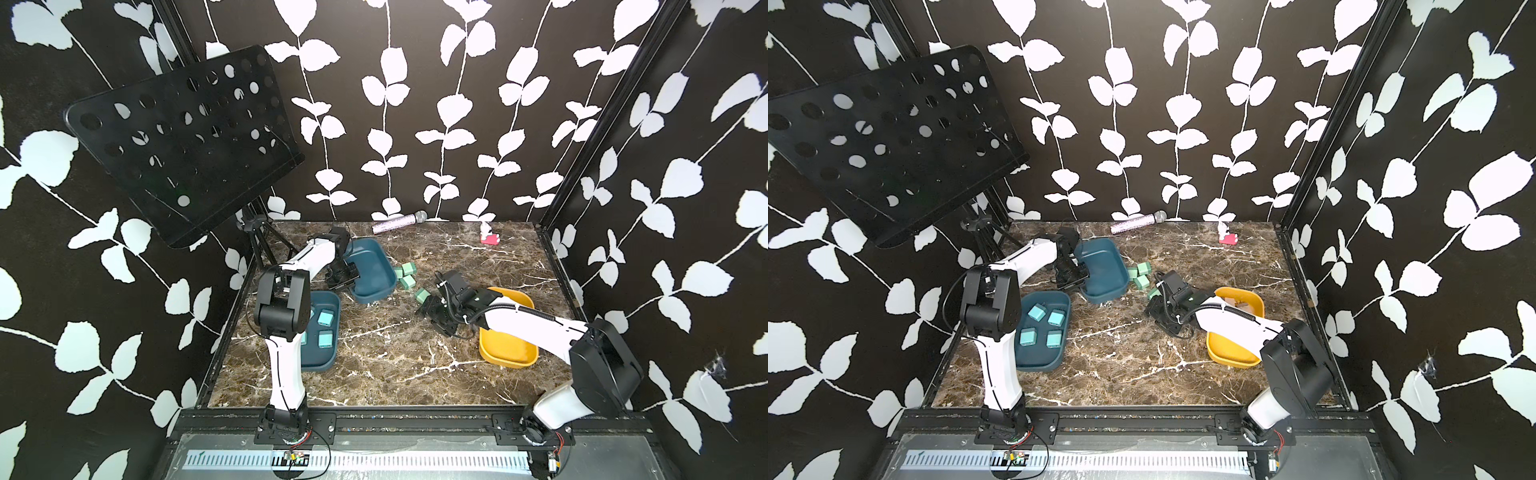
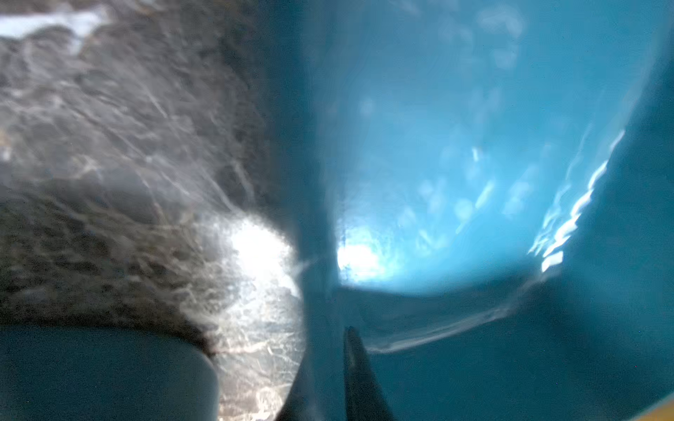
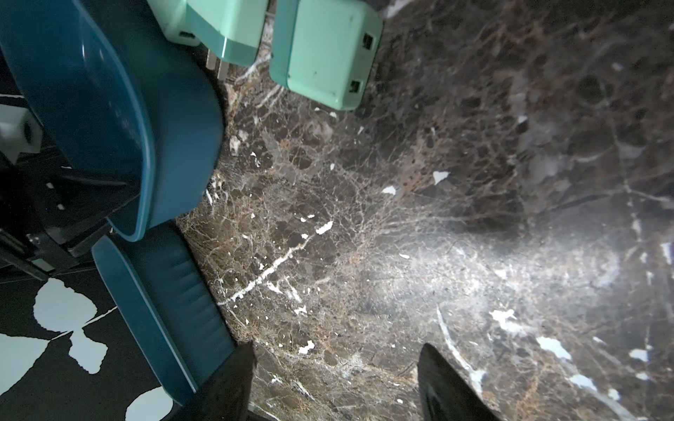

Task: Place the plugs by color into the storage box
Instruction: Pick up the storage box at the center of the board.

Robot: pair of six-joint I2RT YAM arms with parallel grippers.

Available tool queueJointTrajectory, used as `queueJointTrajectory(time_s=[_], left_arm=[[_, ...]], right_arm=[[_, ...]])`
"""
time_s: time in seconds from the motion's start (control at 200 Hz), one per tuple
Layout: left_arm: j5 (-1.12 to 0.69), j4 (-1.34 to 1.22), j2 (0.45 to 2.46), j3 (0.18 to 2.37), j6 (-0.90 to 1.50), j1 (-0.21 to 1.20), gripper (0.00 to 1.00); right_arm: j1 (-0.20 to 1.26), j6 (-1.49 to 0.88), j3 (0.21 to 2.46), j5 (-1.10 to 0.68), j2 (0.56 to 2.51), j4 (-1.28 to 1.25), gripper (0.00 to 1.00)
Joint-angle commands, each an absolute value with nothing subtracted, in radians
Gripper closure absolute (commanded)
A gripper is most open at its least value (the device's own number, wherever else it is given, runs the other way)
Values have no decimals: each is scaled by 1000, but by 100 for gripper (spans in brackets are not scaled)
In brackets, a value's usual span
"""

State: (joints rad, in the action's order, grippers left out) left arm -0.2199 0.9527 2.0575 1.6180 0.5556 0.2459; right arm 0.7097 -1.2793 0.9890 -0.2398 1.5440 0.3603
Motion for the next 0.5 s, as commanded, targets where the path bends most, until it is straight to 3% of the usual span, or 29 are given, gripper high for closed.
queueJointTrajectory(time_s=[0.0,0.495], left_arm=[[-202,1010,1969,1638,487,265,88],[-213,1057,1711,1430,446,329,89]], right_arm=[[717,-1296,1019,-227,1563,346,30],[707,-1286,1024,-214,1583,334,30]])
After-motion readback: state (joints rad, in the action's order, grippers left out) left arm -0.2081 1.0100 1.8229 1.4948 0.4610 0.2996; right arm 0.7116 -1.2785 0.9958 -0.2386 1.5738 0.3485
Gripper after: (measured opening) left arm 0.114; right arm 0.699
